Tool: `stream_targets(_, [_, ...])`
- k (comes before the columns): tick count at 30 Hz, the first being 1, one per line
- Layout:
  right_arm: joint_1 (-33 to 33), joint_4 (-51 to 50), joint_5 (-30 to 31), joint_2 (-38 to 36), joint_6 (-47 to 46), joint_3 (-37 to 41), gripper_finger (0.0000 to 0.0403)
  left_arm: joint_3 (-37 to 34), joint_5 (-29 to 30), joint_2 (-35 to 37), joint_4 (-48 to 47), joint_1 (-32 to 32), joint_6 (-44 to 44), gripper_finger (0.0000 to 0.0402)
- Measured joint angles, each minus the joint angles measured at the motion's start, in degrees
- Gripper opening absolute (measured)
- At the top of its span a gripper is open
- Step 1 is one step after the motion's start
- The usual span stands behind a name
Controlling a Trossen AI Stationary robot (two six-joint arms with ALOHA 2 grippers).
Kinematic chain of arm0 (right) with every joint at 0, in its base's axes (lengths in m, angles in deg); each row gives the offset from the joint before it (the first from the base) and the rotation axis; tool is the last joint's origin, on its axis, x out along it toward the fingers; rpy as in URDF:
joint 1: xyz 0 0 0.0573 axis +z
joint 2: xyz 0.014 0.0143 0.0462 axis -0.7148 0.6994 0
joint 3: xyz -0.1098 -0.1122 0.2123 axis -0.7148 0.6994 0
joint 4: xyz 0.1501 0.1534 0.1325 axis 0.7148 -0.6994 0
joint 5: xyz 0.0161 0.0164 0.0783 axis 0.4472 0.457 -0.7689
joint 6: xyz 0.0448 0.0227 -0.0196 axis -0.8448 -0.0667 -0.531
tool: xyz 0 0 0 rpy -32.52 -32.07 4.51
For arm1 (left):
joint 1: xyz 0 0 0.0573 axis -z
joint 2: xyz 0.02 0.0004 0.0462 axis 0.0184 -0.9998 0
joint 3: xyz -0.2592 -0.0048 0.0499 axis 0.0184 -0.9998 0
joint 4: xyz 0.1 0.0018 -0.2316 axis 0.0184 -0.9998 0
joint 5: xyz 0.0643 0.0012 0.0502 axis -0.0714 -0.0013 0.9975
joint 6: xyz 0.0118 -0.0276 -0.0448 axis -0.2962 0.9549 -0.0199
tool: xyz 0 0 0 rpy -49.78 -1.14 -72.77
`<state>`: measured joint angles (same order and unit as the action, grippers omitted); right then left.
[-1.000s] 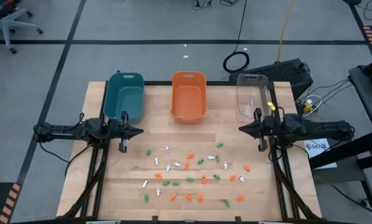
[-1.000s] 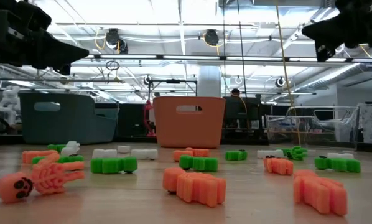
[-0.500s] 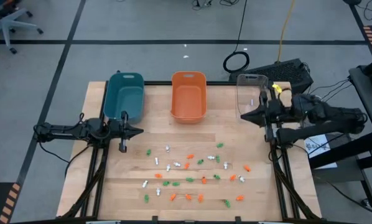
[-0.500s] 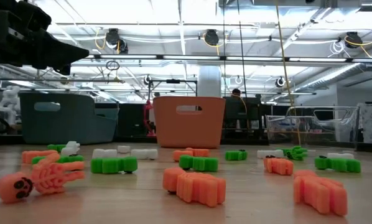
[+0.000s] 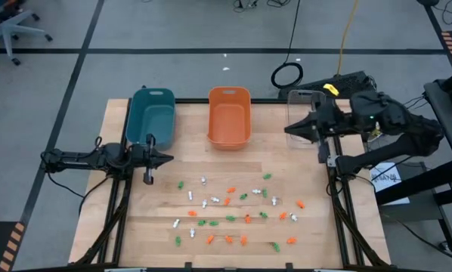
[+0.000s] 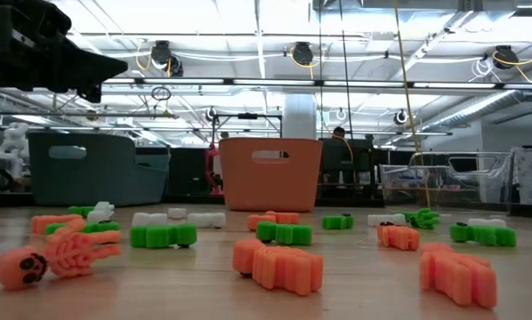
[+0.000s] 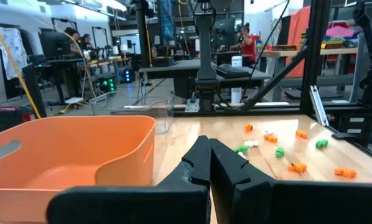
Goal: Sort Halloween decoration
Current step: Put the green skeleton toy into the transparent bin
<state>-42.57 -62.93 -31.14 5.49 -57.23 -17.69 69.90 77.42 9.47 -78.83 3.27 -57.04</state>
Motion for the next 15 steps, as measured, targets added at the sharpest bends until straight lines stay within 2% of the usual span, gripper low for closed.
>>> stream_targets(4, [0.00, 0.12, 0.04, 2.60, -1.26, -0.78, 0.0000, 0.00, 0.00, 0.00, 0.54, 0.00, 0.50, 0.0000])
stream_targets(9, [0.00, 0.02, 0.07, 5.59, -1.55, -0.80, 0.0000, 0.98, -0.51, -0.05, 0.67, 0.40, 7.37, 0.0000])
stream_targets(15, [0.07, 0.04, 0.07, 8.93, -5.93, -0.80, 0.0000, 10.49, -0.60, -2.41, -2.52, 1.61, 5.51, 0.0000])
